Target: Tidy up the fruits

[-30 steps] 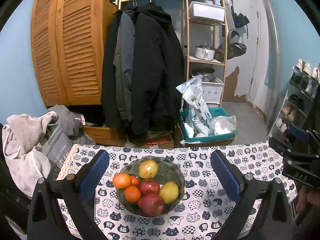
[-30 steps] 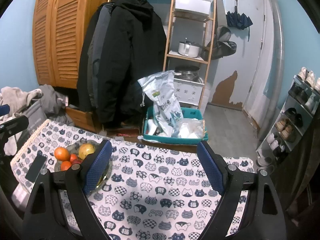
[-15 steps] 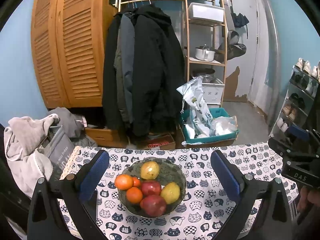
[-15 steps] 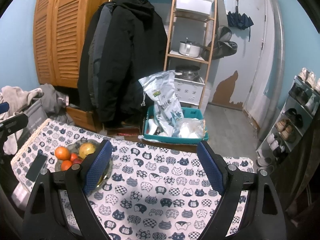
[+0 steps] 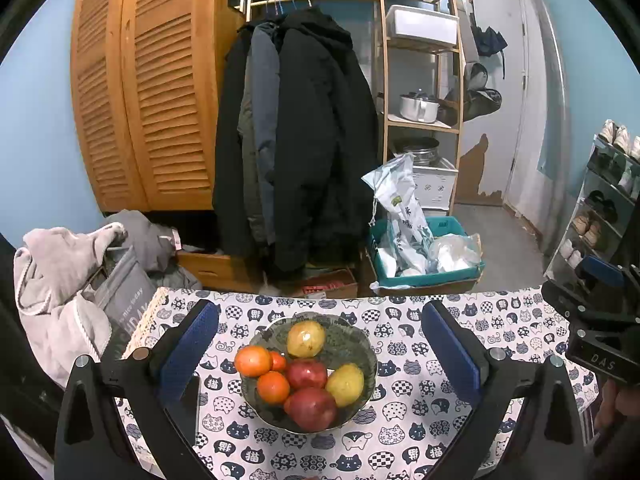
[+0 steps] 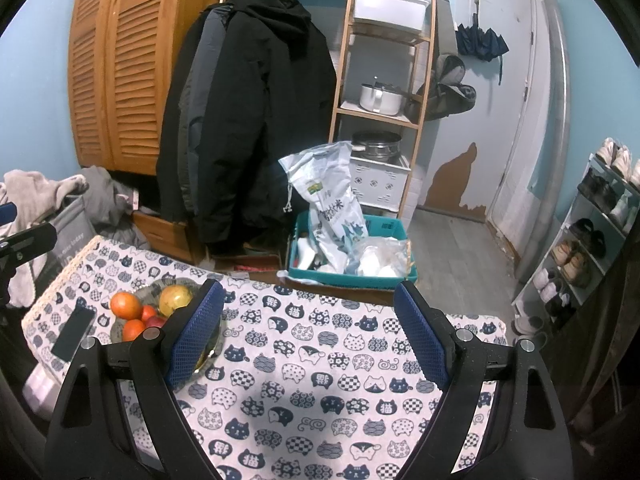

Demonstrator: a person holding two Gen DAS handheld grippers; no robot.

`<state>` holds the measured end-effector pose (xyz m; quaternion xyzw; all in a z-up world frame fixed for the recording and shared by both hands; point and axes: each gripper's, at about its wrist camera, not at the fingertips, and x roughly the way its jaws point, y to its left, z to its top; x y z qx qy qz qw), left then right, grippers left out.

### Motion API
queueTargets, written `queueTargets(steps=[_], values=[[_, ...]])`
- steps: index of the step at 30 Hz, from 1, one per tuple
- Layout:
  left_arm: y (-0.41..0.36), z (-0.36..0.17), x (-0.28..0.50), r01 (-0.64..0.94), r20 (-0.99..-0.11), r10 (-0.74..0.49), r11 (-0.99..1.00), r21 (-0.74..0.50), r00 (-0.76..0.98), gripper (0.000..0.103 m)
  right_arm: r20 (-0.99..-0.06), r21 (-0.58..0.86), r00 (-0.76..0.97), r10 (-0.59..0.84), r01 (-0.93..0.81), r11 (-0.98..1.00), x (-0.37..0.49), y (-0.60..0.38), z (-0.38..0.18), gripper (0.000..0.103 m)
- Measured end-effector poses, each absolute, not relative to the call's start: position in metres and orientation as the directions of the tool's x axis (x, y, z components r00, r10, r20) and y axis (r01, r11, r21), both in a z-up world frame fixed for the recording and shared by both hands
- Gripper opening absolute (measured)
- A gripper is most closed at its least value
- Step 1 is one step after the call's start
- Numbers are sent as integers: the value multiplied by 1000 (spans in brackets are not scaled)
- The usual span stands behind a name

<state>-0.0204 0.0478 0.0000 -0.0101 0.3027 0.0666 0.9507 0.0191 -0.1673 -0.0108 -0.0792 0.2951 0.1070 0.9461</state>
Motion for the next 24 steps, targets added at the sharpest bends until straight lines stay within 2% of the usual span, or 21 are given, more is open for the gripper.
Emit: queueTargets(steps=[24], values=[[51,-1,-21,-132,-582,118,991,18,805,102,-566,-85,806,171,-263,961,17,-169,-4,86]])
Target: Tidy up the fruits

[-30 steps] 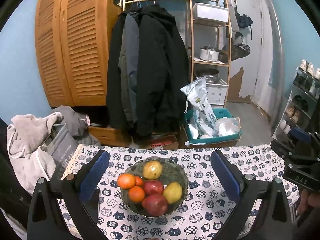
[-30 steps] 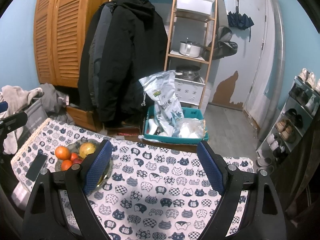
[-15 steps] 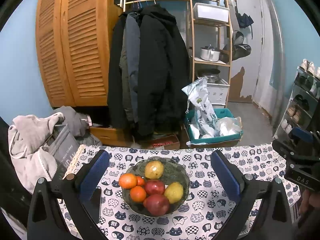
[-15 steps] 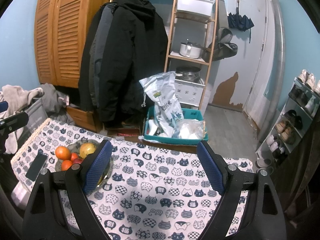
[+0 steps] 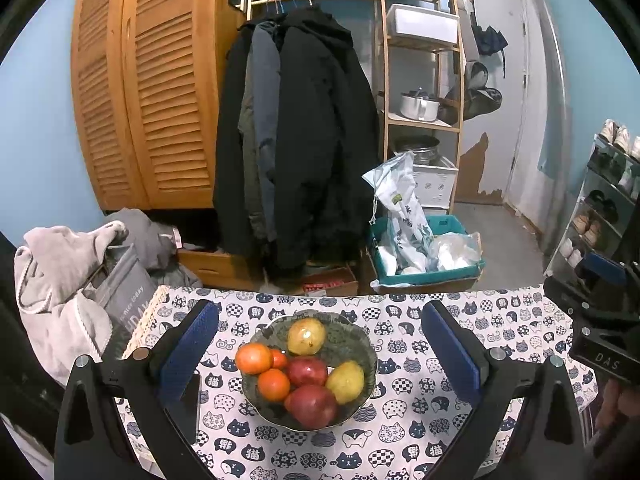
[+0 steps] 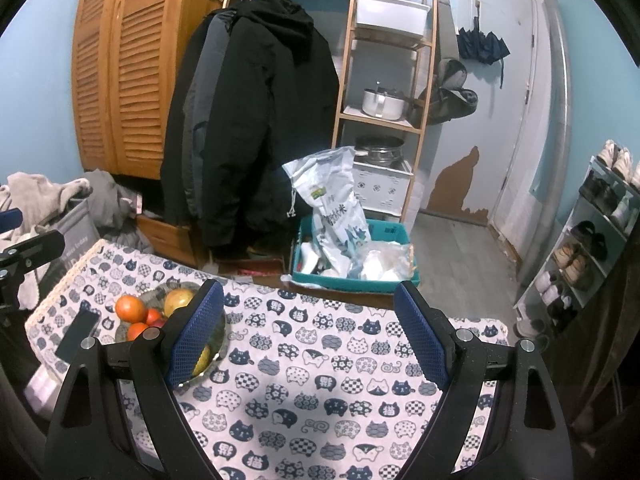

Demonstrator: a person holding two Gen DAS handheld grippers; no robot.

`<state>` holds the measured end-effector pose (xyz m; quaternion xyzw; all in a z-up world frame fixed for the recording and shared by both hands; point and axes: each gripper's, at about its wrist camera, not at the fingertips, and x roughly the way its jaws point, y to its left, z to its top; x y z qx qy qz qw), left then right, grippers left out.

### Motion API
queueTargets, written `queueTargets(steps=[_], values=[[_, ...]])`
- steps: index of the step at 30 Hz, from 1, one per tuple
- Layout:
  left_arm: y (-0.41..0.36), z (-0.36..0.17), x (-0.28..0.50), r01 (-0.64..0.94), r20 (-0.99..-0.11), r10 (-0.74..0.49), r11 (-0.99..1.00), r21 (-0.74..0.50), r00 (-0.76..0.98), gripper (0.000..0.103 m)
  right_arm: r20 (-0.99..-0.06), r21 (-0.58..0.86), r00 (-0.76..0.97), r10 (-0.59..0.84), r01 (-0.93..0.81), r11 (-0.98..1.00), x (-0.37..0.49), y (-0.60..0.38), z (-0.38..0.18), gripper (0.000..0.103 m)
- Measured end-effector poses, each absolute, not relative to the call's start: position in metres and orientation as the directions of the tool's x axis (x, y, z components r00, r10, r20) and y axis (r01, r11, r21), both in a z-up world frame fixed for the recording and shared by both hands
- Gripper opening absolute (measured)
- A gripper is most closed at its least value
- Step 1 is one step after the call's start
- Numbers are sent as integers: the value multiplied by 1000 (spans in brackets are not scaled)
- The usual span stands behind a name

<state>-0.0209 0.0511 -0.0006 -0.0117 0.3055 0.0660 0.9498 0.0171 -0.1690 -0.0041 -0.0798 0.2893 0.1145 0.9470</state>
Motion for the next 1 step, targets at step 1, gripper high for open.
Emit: queueTargets(steps=[1], values=[[51,-1,-21,-133,-582,119,991,19,805,102,-566,-84,807,171,-263,961,17,-169,-4,85]])
